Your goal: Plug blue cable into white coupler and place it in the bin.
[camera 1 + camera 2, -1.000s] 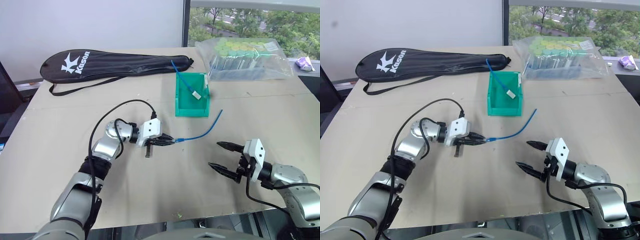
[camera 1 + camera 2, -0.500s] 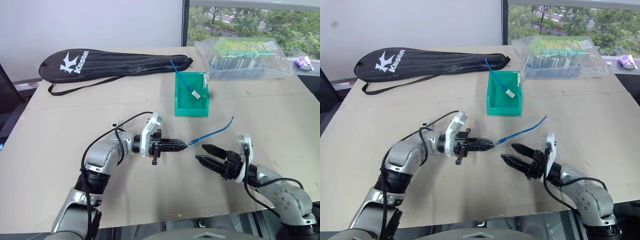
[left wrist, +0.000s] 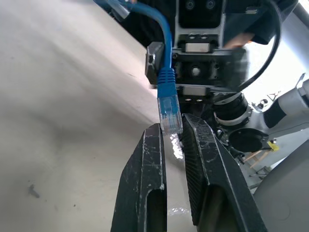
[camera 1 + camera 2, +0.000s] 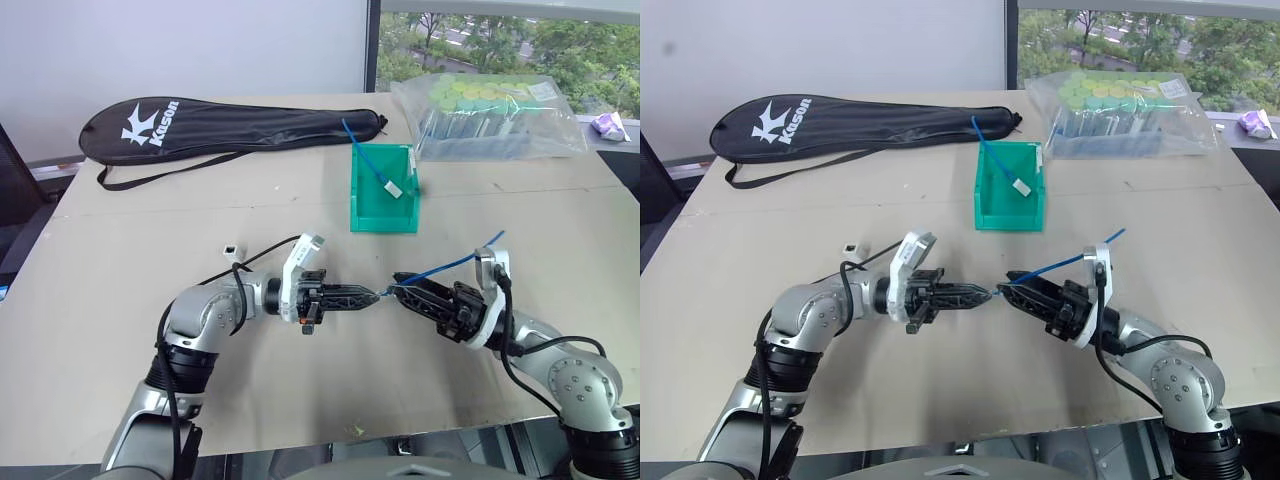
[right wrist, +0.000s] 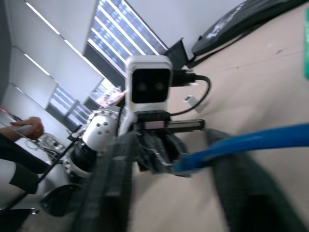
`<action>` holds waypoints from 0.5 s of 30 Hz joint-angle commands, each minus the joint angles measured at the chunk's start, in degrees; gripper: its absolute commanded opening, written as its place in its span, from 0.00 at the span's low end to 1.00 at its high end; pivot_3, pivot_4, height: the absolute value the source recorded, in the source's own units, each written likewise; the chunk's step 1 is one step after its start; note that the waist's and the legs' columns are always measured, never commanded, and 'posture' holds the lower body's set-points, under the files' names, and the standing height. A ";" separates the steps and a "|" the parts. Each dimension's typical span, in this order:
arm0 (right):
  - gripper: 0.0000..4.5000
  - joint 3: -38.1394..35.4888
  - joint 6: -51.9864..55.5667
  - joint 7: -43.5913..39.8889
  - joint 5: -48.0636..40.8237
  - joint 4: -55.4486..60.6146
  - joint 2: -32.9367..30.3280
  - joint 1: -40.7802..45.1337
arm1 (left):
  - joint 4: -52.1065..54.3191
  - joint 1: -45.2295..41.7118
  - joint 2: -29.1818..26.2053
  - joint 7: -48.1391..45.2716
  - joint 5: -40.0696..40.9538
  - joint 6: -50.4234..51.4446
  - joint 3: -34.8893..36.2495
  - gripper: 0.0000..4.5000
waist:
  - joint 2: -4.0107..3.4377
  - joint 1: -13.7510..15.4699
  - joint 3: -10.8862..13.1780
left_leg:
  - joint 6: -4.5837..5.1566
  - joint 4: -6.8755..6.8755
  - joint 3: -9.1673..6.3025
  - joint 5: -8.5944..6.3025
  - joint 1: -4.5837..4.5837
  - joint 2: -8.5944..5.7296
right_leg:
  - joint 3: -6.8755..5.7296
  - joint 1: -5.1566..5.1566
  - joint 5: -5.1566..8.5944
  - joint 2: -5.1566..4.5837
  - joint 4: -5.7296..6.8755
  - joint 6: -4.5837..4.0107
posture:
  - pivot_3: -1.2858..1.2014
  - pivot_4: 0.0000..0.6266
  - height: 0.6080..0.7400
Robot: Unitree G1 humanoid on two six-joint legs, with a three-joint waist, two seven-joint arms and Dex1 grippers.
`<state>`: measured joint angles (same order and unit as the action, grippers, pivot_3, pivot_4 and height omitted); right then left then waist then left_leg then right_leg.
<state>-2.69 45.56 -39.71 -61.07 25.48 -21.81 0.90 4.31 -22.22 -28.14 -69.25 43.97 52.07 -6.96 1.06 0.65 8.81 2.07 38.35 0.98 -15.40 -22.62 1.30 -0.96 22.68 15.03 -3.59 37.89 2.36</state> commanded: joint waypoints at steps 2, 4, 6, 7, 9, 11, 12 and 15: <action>0.01 1.94 0.79 -1.17 -0.92 2.76 -0.88 -0.06 | 1.46 -1.17 0.86 1.96 0.91 -0.32 1.45 0.00 | 0.00 -0.02 0.00 | 0.00 0.00 0.00 0.00 0.00 0.00 | 0.00 0.00 0.00 0.00 0.00 0.00 | 0.52 0.24 1.00; 0.01 1.85 0.77 -0.83 -1.01 2.54 -0.81 0.07 | 1.47 -1.12 1.26 2.58 1.06 -0.46 1.68 0.00 | 0.00 -0.03 0.00 | 0.00 0.00 -0.01 0.00 0.00 0.00 | 0.01 0.00 0.00 0.01 0.01 0.00 | 0.52 0.24 1.00; 0.01 1.75 0.75 -0.70 -1.02 2.33 -0.79 0.25 | 1.60 -1.01 1.59 2.97 1.25 -0.65 1.85 0.00 | 0.00 -0.02 0.00 | 0.00 0.00 -0.01 0.00 0.00 0.00 | 0.01 0.00 0.00 0.01 0.01 0.00 | 0.52 0.24 1.00; 0.01 1.67 0.82 -0.63 -1.02 2.17 -0.83 0.35 | 1.69 -0.90 1.88 3.31 1.35 -0.77 2.01 0.00 | 0.00 -0.02 0.00 | 0.00 0.00 -0.01 0.00 0.00 0.00 | 0.01 0.00 0.00 0.01 0.01 0.00 | 0.52 0.24 1.00; 0.01 1.38 0.88 -0.21 -0.99 1.68 -0.71 0.74 | 1.82 -0.63 2.31 3.87 1.06 -1.27 1.96 0.00 | 0.00 -0.02 0.00 | 0.00 0.00 0.00 0.00 0.00 0.00 | 0.01 0.00 0.00 0.00 0.00 0.00 | 0.52 0.24 1.00; 0.01 1.07 0.88 0.28 -1.21 1.22 -0.43 1.19 | 1.86 -0.34 2.55 4.39 0.42 -2.01 1.82 0.00 | 0.00 -0.02 0.00 | 0.00 0.00 0.01 0.00 0.00 0.00 | 0.02 0.00 0.00 0.00 0.00 0.00 | 0.52 0.24 1.00; 0.01 0.98 0.96 0.42 -1.42 1.08 -0.37 1.37 | 1.91 -0.23 2.53 4.36 0.41 -2.06 1.78 0.00 | 0.00 -0.02 0.00 | 0.00 0.00 0.01 0.00 0.00 0.00 | 0.02 0.00 0.00 0.00 0.00 0.00 | 0.52 0.24 1.00; 0.00 0.68 1.12 0.57 -1.98 0.77 -0.30 1.97 | 3.30 1.05 1.71 2.79 -0.35 -4.13 0.95 0.11 | 0.00 -0.03 0.00 | 0.00 0.00 0.00 0.00 0.00 0.00 | 0.03 0.01 0.00 0.00 0.00 0.00 | 0.52 0.24 1.00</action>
<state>-3.38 45.87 -38.23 -60.89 24.15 -22.55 2.04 4.70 -21.47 -26.53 -66.44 43.92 50.10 -6.55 1.06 0.62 8.81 2.07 38.34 0.98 -15.40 -22.62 1.31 -0.93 22.69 15.03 -3.58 37.89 2.36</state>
